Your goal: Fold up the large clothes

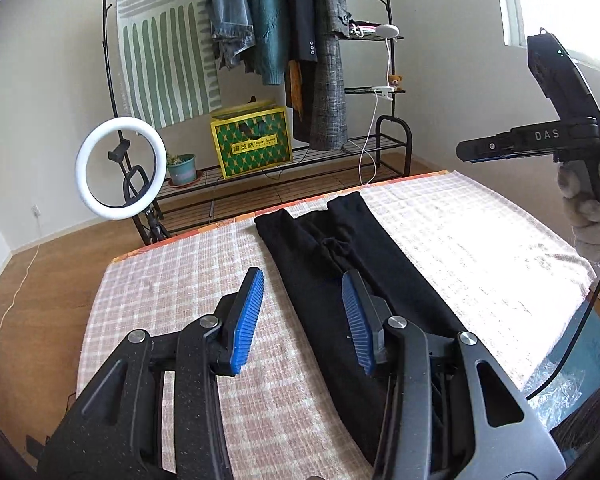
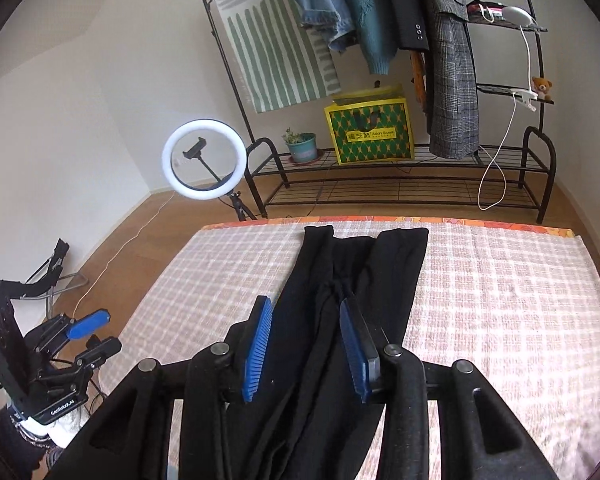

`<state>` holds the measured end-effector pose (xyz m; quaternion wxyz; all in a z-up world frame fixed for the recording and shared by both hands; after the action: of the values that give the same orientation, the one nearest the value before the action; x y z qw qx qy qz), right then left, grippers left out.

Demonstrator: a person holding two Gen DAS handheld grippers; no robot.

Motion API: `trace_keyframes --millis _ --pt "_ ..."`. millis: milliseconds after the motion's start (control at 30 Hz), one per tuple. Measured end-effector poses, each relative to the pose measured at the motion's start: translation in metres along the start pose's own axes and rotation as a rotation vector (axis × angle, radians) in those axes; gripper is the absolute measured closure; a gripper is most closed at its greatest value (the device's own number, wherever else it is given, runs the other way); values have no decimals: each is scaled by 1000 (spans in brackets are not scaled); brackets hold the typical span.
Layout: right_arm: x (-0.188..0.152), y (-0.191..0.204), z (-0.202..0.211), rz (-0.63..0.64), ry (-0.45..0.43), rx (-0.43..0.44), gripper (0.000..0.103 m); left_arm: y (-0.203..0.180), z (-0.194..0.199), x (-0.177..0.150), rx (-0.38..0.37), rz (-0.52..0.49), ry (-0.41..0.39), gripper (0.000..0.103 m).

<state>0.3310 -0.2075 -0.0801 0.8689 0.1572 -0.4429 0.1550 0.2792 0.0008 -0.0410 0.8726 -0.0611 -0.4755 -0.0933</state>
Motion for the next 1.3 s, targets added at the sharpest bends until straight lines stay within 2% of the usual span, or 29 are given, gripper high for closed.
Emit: trace_keyframes --millis 100,200,300,433,533,567,667,767,933,1000,1133,1300 --pt "-17 11 36 12 -20 -11 63 -13 29 -5 4 -16 -18 57" --pt "-36 20 65 20 -34 -15 54 -24 53 -9 27 -47 -39 56" --pt "-59 27 88 35 -39 -35 54 -34 73 -17 32 -64 -53 51" --pt "-92 27 104 29 -21 -56 52 -46 89 -30 28 -78 -49 50" --pt "-118 20 107 17 1 -80 45 -47 88 -44 -4 -40 -16 37" --pt "-128 17 106 0 12 -75 41 -45 85 -51 -26 -15 4 35" --pt "-161 4 95 -31 73 -81 40 -37 67 -79 -100 95 103 35" --pt "-197 -8 74 -68 149 -78 40 -27 41 -122 -178 236 245 35" --pt "-256 -32 29 -236 281 26 40 -23 -7 -194 -274 451 466 35" --pt "-273 -38 13 -317 321 89 39 -22 -24 -215 -301 533 530 35" --pt "-288 -28 -6 -344 354 170 40 -18 -50 -239 -328 643 580 35" --pt "-294 -15 -28 -368 367 252 49 -21 -63 -247 -362 681 599 44"
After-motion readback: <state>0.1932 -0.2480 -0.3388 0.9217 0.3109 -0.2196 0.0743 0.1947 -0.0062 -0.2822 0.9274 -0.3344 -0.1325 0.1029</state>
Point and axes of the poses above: each gripper's, at about its wrist camera, not at the fingertips, and z roughly against the way its jaws point, y to its left, x to its top, the point moved 5 cm from there along -z, roughly the way its jaws point, and after that the axes turned 8 degrees about z, right-handed, at the moved point
